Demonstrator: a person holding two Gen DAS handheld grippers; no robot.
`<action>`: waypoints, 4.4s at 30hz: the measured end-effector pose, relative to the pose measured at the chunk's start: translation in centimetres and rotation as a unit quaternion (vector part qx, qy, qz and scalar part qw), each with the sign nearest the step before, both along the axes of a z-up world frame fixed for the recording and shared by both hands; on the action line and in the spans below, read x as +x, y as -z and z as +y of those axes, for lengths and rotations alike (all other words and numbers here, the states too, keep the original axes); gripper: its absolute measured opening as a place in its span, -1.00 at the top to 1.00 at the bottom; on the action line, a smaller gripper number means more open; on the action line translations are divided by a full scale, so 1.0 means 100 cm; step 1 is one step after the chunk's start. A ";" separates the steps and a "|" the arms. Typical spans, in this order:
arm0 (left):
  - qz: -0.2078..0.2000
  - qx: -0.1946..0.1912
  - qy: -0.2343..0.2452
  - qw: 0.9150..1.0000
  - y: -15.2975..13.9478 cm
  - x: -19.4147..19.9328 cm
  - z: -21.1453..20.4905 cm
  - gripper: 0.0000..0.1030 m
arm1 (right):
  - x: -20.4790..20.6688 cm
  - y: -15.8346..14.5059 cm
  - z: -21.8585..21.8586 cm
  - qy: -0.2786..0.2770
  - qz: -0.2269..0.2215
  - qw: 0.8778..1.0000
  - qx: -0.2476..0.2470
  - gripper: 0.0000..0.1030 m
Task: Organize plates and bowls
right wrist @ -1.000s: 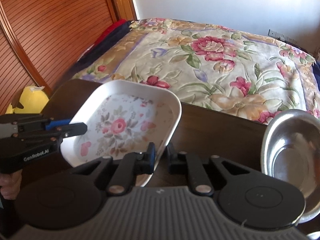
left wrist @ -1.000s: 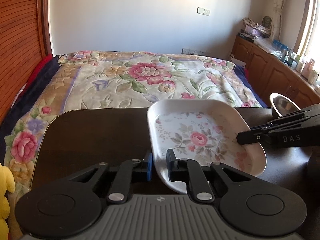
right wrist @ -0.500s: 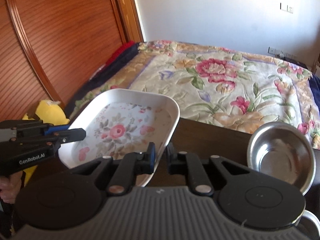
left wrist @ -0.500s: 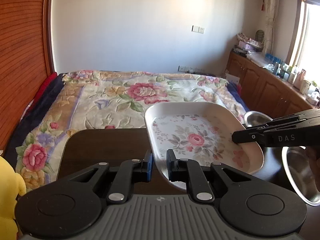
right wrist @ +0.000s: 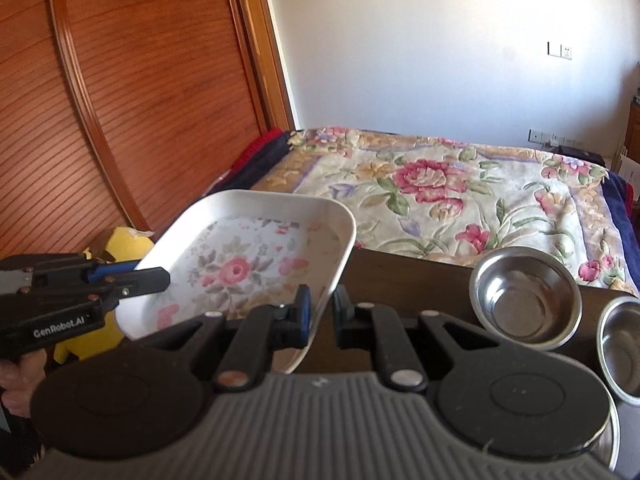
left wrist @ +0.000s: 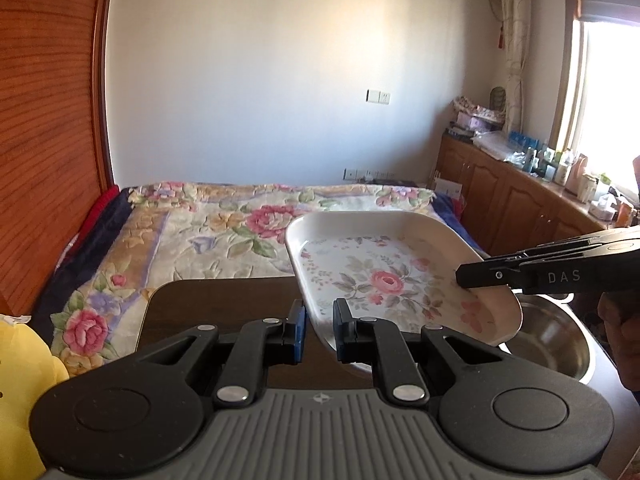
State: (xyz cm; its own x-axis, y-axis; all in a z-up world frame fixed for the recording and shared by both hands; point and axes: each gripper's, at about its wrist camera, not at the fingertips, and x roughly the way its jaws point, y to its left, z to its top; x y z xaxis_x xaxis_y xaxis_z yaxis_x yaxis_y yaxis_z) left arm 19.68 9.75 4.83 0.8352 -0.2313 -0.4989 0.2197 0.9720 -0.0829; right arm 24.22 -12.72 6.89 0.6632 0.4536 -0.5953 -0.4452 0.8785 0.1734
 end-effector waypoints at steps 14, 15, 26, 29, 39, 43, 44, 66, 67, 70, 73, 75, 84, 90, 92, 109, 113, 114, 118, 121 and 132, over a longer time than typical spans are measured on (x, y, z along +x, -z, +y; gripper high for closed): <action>-0.029 0.002 0.006 1.000 0.001 -0.071 -0.005 0.70 | -0.063 0.002 -0.014 -0.004 -0.032 0.999 0.016 0.74; -0.030 0.002 0.006 1.000 0.002 -0.074 -0.006 0.70 | -0.067 0.002 -0.014 -0.004 -0.034 0.999 0.017 0.74; -0.028 0.008 0.021 0.999 0.018 -0.096 -0.013 0.69 | -0.094 0.017 -0.026 -0.002 -0.037 0.999 0.019 0.74; -0.028 0.008 0.023 0.999 0.023 -0.101 -0.015 0.69 | -0.099 0.022 -0.029 0.001 -0.039 0.999 0.020 0.74; -0.016 0.005 0.021 1.000 0.049 -0.114 -0.017 0.69 | -0.113 0.043 -0.032 0.000 -0.040 0.999 0.021 0.74; -0.006 0.007 0.016 1.000 0.060 -0.116 -0.017 0.69 | -0.116 0.057 -0.028 0.000 -0.032 0.999 0.019 0.74; -0.003 0.005 0.016 1.000 0.063 -0.116 -0.016 0.70 | -0.116 0.060 -0.028 0.000 -0.028 0.999 0.021 0.74; 0.031 -0.004 0.001 1.000 0.093 -0.126 -0.007 0.69 | -0.130 0.088 -0.018 -0.004 -0.012 1.000 0.021 0.74; 0.032 -0.006 0.001 0.999 0.094 -0.126 -0.006 0.69 | -0.131 0.089 -0.017 -0.004 -0.013 1.000 0.019 0.74; 0.038 -0.008 -0.002 0.999 0.100 -0.125 -0.005 0.69 | -0.132 0.091 -0.013 -0.004 -0.021 1.000 0.008 0.74; 0.041 -0.007 -0.005 0.999 0.104 -0.124 -0.004 0.69 | -0.134 0.094 -0.010 -0.002 -0.025 1.000 0.005 0.74; 0.041 -0.004 -0.007 0.999 0.107 -0.123 -0.003 0.70 | -0.134 0.098 -0.011 0.000 -0.024 1.000 0.011 0.74; 0.035 0.000 -0.007 0.999 0.109 -0.125 -0.004 0.70 | -0.141 0.104 -0.012 0.013 -0.037 0.999 0.028 0.73; 0.023 0.009 -0.011 1.000 0.112 -0.126 -0.004 0.69 | -0.145 0.108 -0.011 0.019 -0.047 0.998 0.030 0.70; 0.023 0.013 -0.016 1.000 0.114 -0.126 -0.005 0.63 | -0.146 0.109 -0.011 0.019 -0.050 0.998 0.028 0.70; 0.019 0.004 -0.025 1.000 0.110 -0.129 0.001 -0.75 | -0.149 0.105 -0.016 0.020 -0.061 0.997 0.039 0.70; 0.009 0.012 -0.033 0.999 0.103 -0.129 -0.003 -1.00 | -0.150 0.100 -0.021 0.025 -0.069 0.996 0.045 0.70; 0.010 0.014 -0.033 0.999 0.102 -0.129 -0.004 -1.00 | -0.150 0.099 -0.023 0.028 -0.070 0.996 0.046 0.70; 0.020 0.011 -0.031 0.999 0.097 -0.127 -0.008 -1.00 | -0.149 0.096 -0.032 0.038 -0.075 0.995 0.053 0.70; 0.022 0.010 -0.028 0.999 0.095 -0.129 -0.011 -1.00 | -0.147 0.094 -0.038 0.046 -0.079 0.994 0.053 0.70; 0.015 0.010 -0.005 1.000 0.085 -0.129 -0.032 -1.00 | -0.146 0.084 -0.071 0.073 -0.099 0.991 0.046 0.70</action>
